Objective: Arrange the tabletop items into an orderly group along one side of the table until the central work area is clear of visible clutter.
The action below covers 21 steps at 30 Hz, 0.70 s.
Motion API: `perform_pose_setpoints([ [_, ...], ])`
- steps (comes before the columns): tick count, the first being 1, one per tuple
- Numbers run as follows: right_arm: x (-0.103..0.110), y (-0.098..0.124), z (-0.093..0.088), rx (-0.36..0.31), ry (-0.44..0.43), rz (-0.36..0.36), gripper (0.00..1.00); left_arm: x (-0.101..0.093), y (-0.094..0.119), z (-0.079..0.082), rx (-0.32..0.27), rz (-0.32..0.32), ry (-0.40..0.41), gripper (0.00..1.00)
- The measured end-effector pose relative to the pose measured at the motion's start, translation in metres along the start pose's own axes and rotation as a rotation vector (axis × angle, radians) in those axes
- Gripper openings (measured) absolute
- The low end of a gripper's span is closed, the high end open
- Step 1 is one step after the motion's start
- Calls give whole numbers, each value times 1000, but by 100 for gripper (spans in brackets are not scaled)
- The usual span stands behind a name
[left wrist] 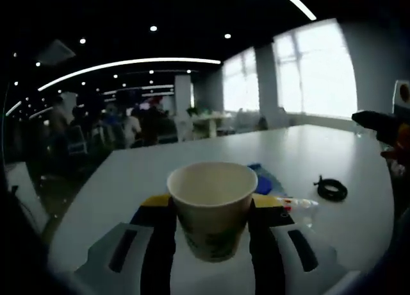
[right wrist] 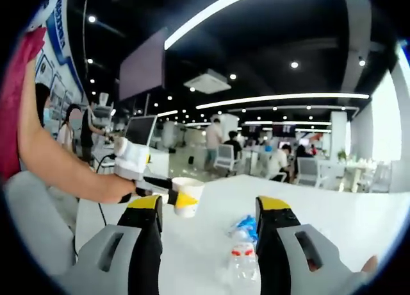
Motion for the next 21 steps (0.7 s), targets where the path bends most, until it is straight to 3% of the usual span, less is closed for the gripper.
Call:
perform_pose_setpoints([
  [17, -11, 3, -18, 44, -28, -25, 53, 22, -36, -42, 34, 75, 42, 42],
  [21, -14, 1, -19, 45, -35, -29, 53, 18, -41, -54, 54, 73, 41, 42],
])
Point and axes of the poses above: the point that each gripper's makers call its tool centre point, and the gripper's own axes: y roughly backward along the fingers, x roughly to its left, z roughly out of its top, the point moved 1 cm from there along y, roughly backward along the fingers, and after that the axes turned 7 degrees about -y, right-handed, at the moved point
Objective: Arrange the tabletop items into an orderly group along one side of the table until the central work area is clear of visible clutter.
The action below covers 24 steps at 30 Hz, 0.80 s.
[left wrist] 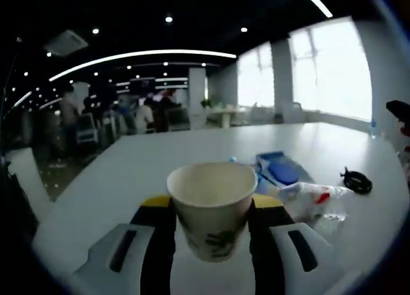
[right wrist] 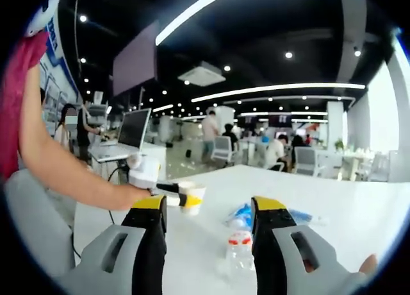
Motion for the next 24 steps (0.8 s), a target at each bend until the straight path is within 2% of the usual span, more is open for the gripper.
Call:
perform_pose_setpoints([
  [9, -6, 1, -3, 12, 1, -17, 51, -17, -14, -7, 8, -15, 3, 42],
  [24, -9, 0, -5, 27, 5, -24, 49, -22, -23, -9, -6, -20, -1, 42],
])
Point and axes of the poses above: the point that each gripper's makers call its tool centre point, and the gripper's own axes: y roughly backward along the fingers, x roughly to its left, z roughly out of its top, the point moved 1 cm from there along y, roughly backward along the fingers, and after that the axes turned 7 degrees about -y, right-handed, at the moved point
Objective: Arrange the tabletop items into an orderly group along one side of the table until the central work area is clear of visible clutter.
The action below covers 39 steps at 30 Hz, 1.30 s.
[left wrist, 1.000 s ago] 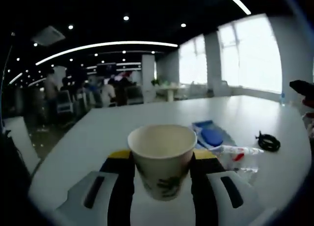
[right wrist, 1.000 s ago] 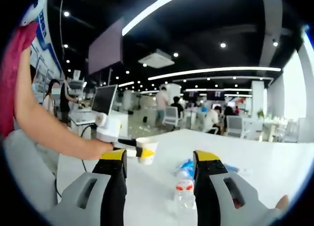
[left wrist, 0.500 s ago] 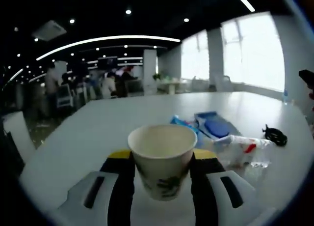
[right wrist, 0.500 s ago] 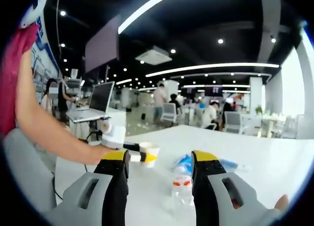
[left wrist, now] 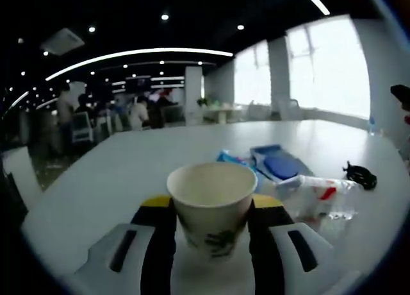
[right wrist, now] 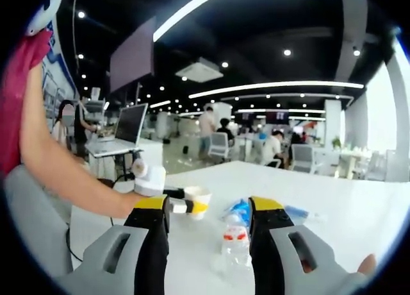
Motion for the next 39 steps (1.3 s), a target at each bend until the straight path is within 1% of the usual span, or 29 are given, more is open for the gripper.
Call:
perform_pose_setpoints([
  [5, -2, 1, 0, -3, -1, -5, 48, 0, -1, -3, -6, 1, 2, 42],
  [6, -2, 1, 0, -2, 0, -6, 48, 0, -2, -6, -1, 3, -1, 42],
  [16, -5, 1, -3, 6, -5, -12, 47, -3, -4, -11, -2, 6, 4, 42],
  [24, -5, 2, -3, 8, -10, -14, 47, -5, -4, -14, 5, 8, -14, 42],
  [35, -5, 4, -4, 8, -10, -16, 47, 3, -8, -18, 20, 35, -25, 43],
  [39, -6, 3, -6, 16, -12, -16, 47, 3, -9, -19, 22, 31, -25, 43],
])
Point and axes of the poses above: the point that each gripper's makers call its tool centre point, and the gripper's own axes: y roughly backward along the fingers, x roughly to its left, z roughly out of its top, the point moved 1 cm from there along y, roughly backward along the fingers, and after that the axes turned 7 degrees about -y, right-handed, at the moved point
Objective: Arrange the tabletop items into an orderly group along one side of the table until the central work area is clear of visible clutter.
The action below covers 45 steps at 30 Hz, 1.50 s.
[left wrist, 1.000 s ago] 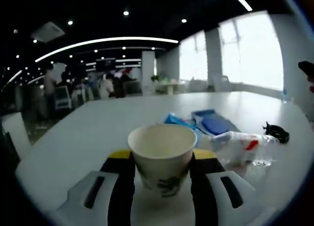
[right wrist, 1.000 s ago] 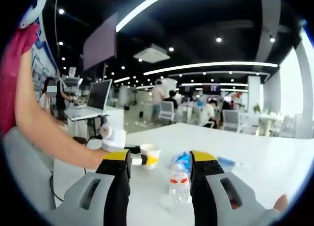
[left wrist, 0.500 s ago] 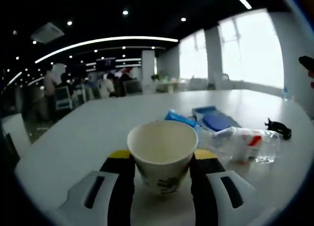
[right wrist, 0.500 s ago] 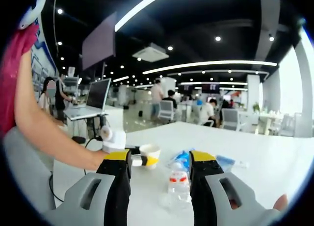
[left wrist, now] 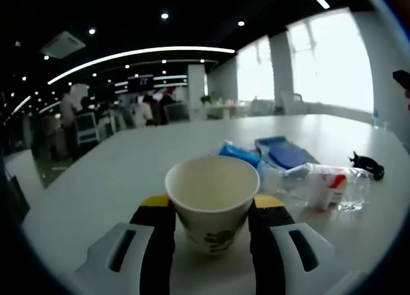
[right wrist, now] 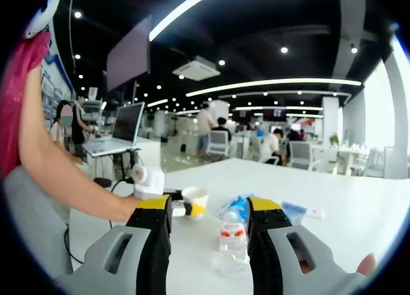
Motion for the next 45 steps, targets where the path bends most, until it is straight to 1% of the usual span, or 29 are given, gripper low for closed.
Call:
perform_pose_setpoints([
  [5, 0, 0, 1, -4, -1, 0, 46, 0, 0, -6, 17, -4, -7, 43],
  [8, 1, 0, 1, -1, -2, 0, 46, -1, 0, -6, 20, -4, -3, 43],
  [10, 0, 1, 1, -2, -2, -1, 46, -2, -1, -9, 34, -10, 5, 43],
  [14, 0, 1, 2, -4, -4, -3, 46, -5, 2, -13, 47, -11, 11, 45],
  [21, 0, 0, 1, -5, -5, -3, 46, -4, 4, -12, 52, -6, 24, 50],
  [28, 0, 0, 2, -6, -5, -4, 46, -4, 9, -15, 91, 9, 68, 56],
  [33, -1, 1, 3, -10, -6, -5, 46, -4, 14, -13, 92, 11, 83, 59],
  [36, 0, 1, 4, -11, -5, -4, 47, -4, 17, -11, 91, 14, 81, 59],
  [45, 1, 0, 5, -11, -4, 1, 47, -3, 25, -13, 108, 16, 77, 59],
])
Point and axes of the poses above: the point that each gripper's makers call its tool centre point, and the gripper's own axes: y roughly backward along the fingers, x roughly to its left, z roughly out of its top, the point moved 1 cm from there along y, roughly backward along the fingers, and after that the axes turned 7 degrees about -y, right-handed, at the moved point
